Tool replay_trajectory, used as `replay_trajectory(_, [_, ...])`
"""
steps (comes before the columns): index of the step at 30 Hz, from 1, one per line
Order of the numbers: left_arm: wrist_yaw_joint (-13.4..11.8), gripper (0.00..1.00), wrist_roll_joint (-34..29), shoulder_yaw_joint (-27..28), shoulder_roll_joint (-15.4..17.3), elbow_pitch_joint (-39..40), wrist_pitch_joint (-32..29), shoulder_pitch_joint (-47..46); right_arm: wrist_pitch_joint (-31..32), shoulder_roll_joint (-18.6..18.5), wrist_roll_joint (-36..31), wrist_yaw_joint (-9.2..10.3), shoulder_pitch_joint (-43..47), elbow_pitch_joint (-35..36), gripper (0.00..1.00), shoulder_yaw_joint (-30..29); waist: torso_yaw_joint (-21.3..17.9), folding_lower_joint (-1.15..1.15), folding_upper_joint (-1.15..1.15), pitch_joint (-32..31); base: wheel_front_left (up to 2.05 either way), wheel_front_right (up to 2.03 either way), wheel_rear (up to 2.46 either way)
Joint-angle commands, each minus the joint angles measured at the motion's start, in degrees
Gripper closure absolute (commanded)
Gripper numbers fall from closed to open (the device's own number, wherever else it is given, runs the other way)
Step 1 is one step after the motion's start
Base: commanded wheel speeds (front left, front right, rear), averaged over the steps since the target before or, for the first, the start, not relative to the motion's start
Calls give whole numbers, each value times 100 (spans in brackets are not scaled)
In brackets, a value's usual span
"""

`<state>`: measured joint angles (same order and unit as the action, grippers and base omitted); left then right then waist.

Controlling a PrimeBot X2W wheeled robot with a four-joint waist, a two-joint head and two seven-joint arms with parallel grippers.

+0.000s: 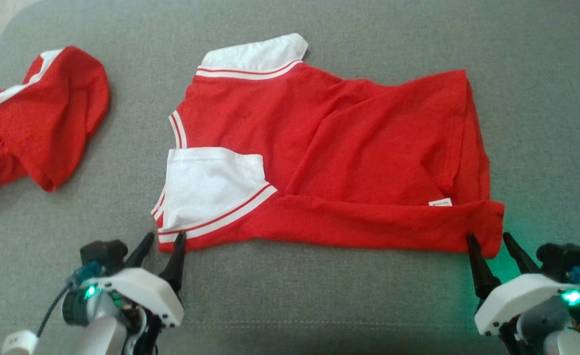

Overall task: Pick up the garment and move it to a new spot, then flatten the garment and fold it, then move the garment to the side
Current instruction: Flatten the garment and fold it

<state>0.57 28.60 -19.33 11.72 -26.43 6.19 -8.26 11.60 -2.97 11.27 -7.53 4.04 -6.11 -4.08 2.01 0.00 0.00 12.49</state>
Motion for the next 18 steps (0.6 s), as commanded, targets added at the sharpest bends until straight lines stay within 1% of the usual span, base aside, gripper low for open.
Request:
replay_trajectory(1, [19,0,53,198,65,78,-21,-253,62,-43,48,4,-180,148,0,109,20,0,0,60,0,0,0])
replay_trajectory(4, [90,0,119,165,50,-38,-151,-363,271,-30,103,4,-231,68,0,110,40,0,0,160,0,0,0])
replay_trajectory(5, [125,24,141,150,46,-67,-185,-393,344,-25,140,4,-248,42,0,110,40,0,0,191,0,0,0])
replay_trajectory(6, [163,73,164,135,42,-100,-215,-422,402,-20,173,4,-268,13,0,98,43,0,0,218,0,0,0])
replay_trajectory(7, [193,100,171,115,47,-133,-239,-450,474,-16,209,4,-285,-26,0,93,43,0,0,238,0,0,0])
replay_trajectory(8, [201,100,161,89,43,-142,-249,-469,536,-12,264,4,-307,-51,0,103,42,0,0,261,0,0,0])
replay_trajectory(9, [198,100,147,69,38,-135,-247,-485,562,-9,307,4,-329,-60,11,97,42,0,0,276,0,0,0])
replay_trajectory(10, [198,100,137,52,36,-125,-243,-498,595,-7,329,4,-344,-72,58,90,44,0,0,288,0,0,0])
replay_trajectory(11, [201,100,121,38,45,-115,-230,-511,614,-5,369,4,-360,-80,96,82,43,0,0,300,0,0,0])
replay_trajectory(12, [204,100,112,29,52,-102,-210,-523,613,-3,396,4,-374,-82,100,73,45,0,0,309,0,0,0])
replay_trajectory(18, [156,100,31,3,131,58,-70,-506,572,4,511,4,-371,-96,100,11,73,0,0,265,0,0,0])
